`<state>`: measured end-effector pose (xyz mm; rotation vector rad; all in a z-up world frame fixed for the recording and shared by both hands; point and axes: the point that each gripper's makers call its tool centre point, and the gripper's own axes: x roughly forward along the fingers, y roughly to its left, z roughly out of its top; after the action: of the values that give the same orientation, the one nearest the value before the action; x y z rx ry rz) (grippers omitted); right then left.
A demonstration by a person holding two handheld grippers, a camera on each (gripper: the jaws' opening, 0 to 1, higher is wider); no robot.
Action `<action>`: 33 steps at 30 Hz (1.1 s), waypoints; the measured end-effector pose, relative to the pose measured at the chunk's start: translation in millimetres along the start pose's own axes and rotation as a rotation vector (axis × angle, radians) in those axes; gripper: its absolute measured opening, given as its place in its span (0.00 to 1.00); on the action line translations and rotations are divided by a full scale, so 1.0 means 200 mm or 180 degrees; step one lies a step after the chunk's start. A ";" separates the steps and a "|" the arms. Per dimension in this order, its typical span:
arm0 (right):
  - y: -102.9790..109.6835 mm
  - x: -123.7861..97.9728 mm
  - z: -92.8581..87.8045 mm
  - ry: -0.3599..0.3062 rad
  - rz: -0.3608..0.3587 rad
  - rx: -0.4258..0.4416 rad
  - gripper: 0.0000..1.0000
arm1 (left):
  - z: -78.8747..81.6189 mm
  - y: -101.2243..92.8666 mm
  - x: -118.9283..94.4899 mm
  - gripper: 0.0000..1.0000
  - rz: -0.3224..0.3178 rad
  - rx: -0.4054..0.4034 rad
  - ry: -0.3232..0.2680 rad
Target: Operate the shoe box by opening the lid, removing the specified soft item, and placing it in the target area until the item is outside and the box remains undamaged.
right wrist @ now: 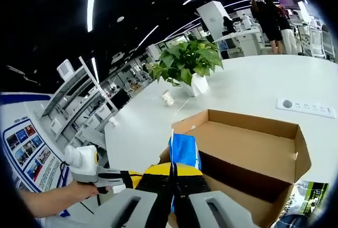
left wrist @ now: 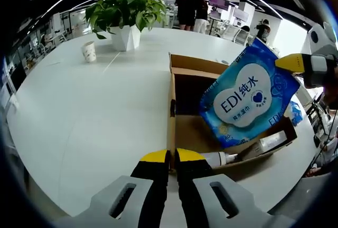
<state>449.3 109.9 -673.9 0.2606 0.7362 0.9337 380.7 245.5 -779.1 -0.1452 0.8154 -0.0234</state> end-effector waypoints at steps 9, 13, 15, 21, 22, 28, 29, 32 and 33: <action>0.01 -0.08 0.05 -0.0077 -0.0005 0.0040 0.00 | 0.00 0.00 0.00 0.02 0.0026 0.0027 0.0011; 0.02 -0.13 0.08 -0.0121 -0.0020 0.0075 0.00 | 0.00 0.00 0.01 0.02 0.0030 0.0036 0.0012; 0.02 -0.15 0.09 -0.0143 -0.0021 0.0084 0.00 | 0.00 0.01 0.01 0.02 0.0031 0.0035 0.0018; 0.01 -0.22 0.12 -0.0210 -0.0039 0.0083 0.00 | 0.00 -0.01 0.00 0.02 0.0039 0.0034 0.0039; 0.01 -0.22 0.13 -0.0219 -0.0041 0.0088 0.00 | 0.00 -0.01 -0.01 0.02 0.0036 0.0031 0.0034; 0.00 -0.28 0.16 -0.0270 -0.0069 0.0101 0.00 | -0.01 -0.02 -0.02 0.02 0.0022 0.0009 0.0021; 0.00 -0.29 0.16 -0.0278 -0.0074 0.0105 0.00 | -0.01 -0.02 -0.02 0.02 0.0021 0.0007 0.0020; -0.01 -0.31 0.18 -0.0307 -0.0078 0.0122 0.00 | -0.01 -0.03 -0.02 0.02 0.0017 0.0004 0.0019; -0.02 -0.32 0.18 -0.0315 -0.0081 0.0121 0.00 | -0.01 -0.03 -0.03 0.02 0.0016 0.0004 0.0019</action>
<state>452.1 60.1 -619.6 0.3278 0.6652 0.8774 375.8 240.3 -776.1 -0.1421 0.8216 -0.0196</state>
